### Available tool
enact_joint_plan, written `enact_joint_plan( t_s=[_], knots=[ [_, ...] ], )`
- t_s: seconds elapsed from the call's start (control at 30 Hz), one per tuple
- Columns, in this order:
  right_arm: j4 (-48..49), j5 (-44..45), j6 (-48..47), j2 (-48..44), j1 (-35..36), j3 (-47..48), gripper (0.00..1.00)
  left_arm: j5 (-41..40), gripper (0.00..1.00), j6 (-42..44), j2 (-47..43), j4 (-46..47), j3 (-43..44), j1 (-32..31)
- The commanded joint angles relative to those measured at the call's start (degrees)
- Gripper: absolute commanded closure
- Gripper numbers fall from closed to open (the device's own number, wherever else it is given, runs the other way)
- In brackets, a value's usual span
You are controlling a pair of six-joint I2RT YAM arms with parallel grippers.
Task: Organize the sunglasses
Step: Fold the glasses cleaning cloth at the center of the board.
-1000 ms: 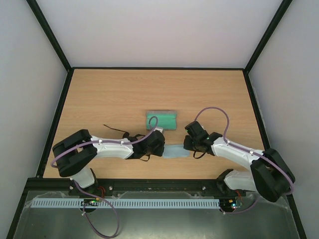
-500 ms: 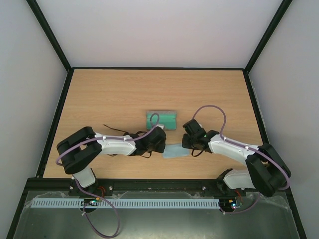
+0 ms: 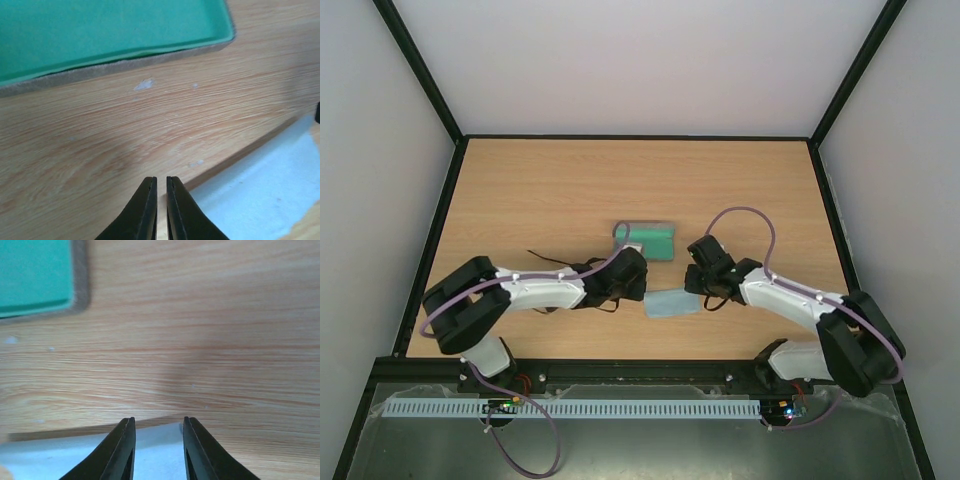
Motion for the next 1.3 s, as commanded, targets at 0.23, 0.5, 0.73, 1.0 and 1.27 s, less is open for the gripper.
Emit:
enact_joint_plan(
  t_s=[0.23,0.5,0.73,1.0,1.27],
  knots=[
    [6.2,-14.7,-1.2,-3.9,-0.2,0.0,0.84,13.5,0.93,-4.6,-6.7,3.6,-2.4,-0.5],
    [13.5,-22.2,-0.1,3.3,-0.2,-0.7,0.87,17.0,0.95,-8.4,-1.7,14.2,-5.1,-0.5],
    [14.2,-22.2,-0.9,7.0,-0.2,-0.1,0.9,13.3,0.95,-8.3,2.6,15.6,-3.3,0.1],
    [14.7,-20.4,-1.1,10.0,-0.2,0.1,0.94,11.8,0.96,-7.2,6.5,14.3,-0.7,0.8],
    [11.4,-15.6,-2.4,9.4,-1.4,0.1,0.94,9.7,0.96,-6.2,6.9,11.9,-0.3,1.5]
  ],
)
